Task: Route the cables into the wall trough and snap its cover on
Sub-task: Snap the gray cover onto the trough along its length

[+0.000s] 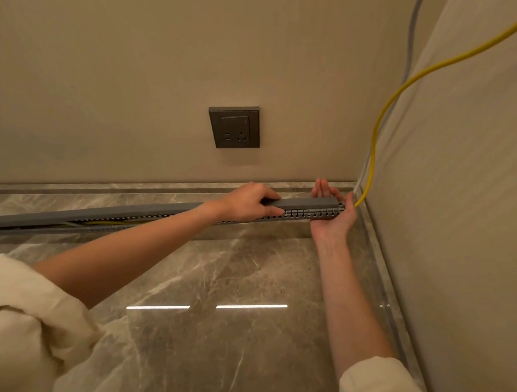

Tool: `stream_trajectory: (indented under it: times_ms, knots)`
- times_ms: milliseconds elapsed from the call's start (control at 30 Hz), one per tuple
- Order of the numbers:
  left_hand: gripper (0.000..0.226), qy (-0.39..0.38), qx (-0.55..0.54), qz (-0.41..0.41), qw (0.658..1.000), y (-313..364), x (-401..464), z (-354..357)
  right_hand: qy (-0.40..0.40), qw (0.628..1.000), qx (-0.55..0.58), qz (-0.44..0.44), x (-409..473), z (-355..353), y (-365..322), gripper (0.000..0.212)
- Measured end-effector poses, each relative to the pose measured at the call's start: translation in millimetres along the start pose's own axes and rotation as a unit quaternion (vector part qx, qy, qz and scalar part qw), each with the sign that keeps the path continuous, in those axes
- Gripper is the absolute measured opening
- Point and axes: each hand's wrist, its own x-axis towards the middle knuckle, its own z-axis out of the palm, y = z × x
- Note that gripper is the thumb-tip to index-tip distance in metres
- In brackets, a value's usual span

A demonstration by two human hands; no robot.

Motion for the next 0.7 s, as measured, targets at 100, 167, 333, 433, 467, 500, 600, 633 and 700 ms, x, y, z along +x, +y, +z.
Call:
stream_trajectory:
  times_ms: [100,167,333,433,467,500,600,633,700]
  knots:
    - [0.023,-0.005,-0.008,-0.001,1.000,2,3,1,0.002,1.000,0.005,-0.002,-1,1,0,0.045]
    - [0.023,-0.013,-0.019,0.001,1.000,5,4,2,0.005,1.000,0.008,-0.004,-2,1,0,0.045]
    - [0.024,-0.017,0.000,0.015,1.000,12,7,7,0.030,0.999,0.016,-0.009,-4,3,1,0.046]
    - [0.025,-0.004,0.028,0.034,0.999,13,4,9,0.040,0.999,0.032,-0.004,-3,5,2,0.047]
    - [0.025,0.001,0.038,0.039,0.999,12,3,10,0.043,0.998,0.041,0.003,-2,6,2,0.046]
    - [0.026,0.006,0.050,0.046,0.998,12,2,11,0.045,0.998,0.046,0.007,-2,6,2,0.045]
    - [0.028,0.020,0.080,0.072,0.994,9,-2,14,0.054,0.998,0.033,0.006,-1,8,2,0.043]
    - [0.029,0.024,0.085,0.080,0.993,8,-4,15,0.058,0.998,0.028,0.005,-1,9,2,0.042]
    - [0.030,0.039,0.101,0.086,0.990,8,-6,17,0.072,0.997,0.022,0.002,0,9,2,0.040]
